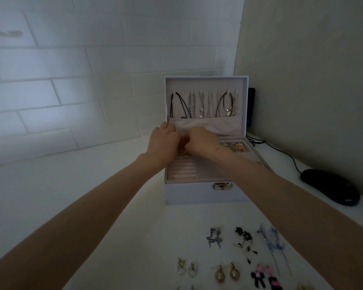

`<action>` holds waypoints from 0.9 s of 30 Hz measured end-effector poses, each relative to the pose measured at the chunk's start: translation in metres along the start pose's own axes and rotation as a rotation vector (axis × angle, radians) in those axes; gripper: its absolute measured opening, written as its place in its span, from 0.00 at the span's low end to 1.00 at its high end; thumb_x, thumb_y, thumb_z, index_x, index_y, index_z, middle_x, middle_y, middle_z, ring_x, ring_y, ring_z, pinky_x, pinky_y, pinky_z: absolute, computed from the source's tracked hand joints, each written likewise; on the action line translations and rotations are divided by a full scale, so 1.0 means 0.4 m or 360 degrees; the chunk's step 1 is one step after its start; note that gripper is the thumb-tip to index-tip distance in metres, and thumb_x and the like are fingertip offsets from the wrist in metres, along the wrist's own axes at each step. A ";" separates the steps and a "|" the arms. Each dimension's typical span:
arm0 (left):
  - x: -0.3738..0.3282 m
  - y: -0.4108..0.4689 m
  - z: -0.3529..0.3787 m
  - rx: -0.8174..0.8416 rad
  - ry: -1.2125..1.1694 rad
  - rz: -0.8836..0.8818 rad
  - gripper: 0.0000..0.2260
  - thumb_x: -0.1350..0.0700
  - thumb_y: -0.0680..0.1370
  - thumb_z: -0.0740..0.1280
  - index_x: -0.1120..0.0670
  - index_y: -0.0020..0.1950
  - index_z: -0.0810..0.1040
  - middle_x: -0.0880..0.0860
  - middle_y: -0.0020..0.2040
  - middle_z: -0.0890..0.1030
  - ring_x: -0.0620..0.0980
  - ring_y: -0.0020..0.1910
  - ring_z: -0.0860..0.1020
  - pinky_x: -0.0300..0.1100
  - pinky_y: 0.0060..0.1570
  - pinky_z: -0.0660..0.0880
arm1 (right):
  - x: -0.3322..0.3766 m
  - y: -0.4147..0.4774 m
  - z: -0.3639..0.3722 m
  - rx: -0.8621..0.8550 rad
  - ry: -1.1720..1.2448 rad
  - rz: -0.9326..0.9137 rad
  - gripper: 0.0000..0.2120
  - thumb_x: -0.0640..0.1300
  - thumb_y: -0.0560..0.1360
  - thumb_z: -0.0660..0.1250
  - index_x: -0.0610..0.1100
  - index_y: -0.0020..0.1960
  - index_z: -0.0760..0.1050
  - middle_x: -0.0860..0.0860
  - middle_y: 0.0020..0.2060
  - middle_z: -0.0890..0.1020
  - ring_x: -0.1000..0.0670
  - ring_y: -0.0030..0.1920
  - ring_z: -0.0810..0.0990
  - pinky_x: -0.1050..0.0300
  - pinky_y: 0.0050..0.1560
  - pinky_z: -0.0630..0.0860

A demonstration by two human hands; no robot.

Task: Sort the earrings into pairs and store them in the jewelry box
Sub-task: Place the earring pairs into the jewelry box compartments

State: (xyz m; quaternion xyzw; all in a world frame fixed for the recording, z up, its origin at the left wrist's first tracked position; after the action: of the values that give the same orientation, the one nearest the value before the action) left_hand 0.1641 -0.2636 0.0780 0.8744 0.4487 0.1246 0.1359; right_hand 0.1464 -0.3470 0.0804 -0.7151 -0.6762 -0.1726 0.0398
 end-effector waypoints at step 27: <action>0.017 -0.015 -0.009 -0.0053 -0.0078 0.0041 0.08 0.55 0.75 0.66 0.52 0.52 0.81 0.54 0.59 0.68 0.55 0.58 0.64 0.40 0.49 0.58 | -0.037 0.011 0.011 0.0318 0.0407 0.0021 0.07 0.35 0.68 0.69 0.46 0.37 0.79 0.51 0.37 0.80 0.50 0.48 0.78 0.52 0.55 0.75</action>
State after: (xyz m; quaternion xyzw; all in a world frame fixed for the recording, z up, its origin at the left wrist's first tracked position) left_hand 0.1623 -0.2541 0.0798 0.8805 0.4319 0.1122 0.1598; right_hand 0.1510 -0.3601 0.0727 -0.6843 -0.6746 -0.1939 0.1975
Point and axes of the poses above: each hand's wrist, its own y-axis towards the middle knuckle, its own z-axis out of the palm, x = y × z, the point moved 6 cm from there along y, towards the middle knuckle
